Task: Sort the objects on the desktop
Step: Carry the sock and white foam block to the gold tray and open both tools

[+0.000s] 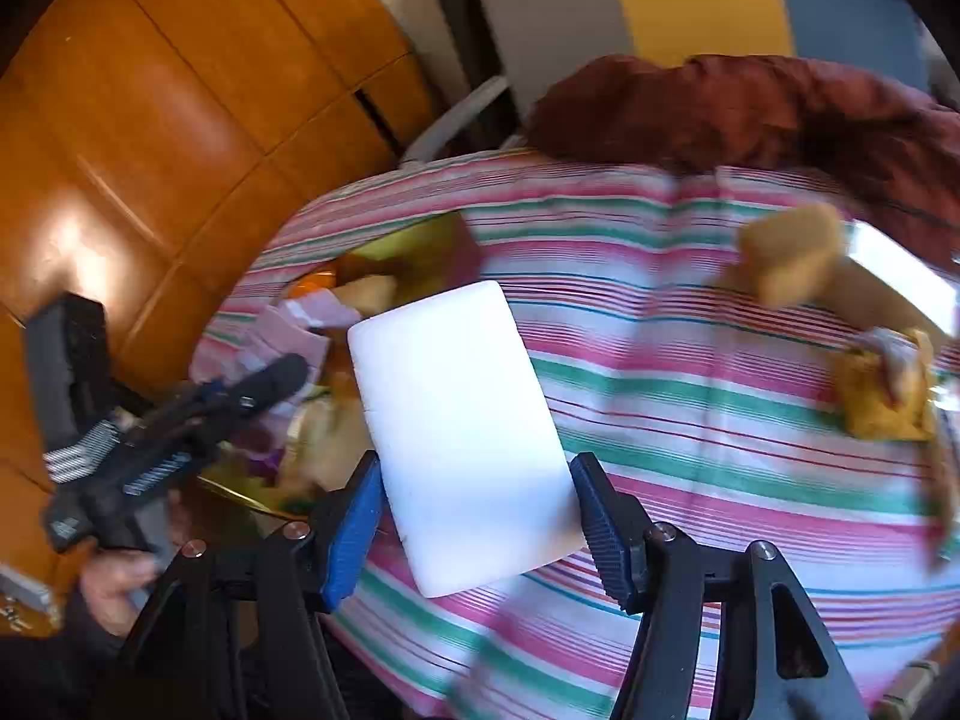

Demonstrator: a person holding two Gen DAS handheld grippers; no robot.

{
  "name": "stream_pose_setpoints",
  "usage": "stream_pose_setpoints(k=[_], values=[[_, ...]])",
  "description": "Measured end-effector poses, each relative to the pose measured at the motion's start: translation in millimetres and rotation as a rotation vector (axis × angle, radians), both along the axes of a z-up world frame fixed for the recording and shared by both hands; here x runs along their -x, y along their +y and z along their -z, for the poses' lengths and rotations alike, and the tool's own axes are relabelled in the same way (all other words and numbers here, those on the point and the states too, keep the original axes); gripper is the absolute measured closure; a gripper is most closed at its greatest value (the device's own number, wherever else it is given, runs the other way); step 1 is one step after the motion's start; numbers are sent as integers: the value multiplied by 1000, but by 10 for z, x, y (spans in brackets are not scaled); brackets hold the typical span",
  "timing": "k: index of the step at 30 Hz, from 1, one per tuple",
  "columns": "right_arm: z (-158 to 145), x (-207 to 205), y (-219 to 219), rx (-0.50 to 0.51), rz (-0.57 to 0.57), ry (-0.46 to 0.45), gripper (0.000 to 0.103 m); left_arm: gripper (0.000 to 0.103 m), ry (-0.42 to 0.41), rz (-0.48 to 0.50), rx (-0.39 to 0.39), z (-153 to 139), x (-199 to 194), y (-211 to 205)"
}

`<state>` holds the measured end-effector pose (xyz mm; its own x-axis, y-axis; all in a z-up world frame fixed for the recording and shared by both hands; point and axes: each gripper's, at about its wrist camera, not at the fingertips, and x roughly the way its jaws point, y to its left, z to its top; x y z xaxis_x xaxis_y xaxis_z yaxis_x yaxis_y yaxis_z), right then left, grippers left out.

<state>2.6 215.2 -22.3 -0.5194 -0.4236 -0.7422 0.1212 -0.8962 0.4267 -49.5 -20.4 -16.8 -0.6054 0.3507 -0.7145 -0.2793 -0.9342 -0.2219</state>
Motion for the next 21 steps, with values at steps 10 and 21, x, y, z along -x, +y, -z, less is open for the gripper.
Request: stream_pose_setpoints(k=[10,21], values=[[-35,629,-755,131,-22,-43,30,49,-35,-182,85,192,293,-690],[92,579,-970,144,-42,-78,23,40,-54,-255,19,339,80,-1041]])
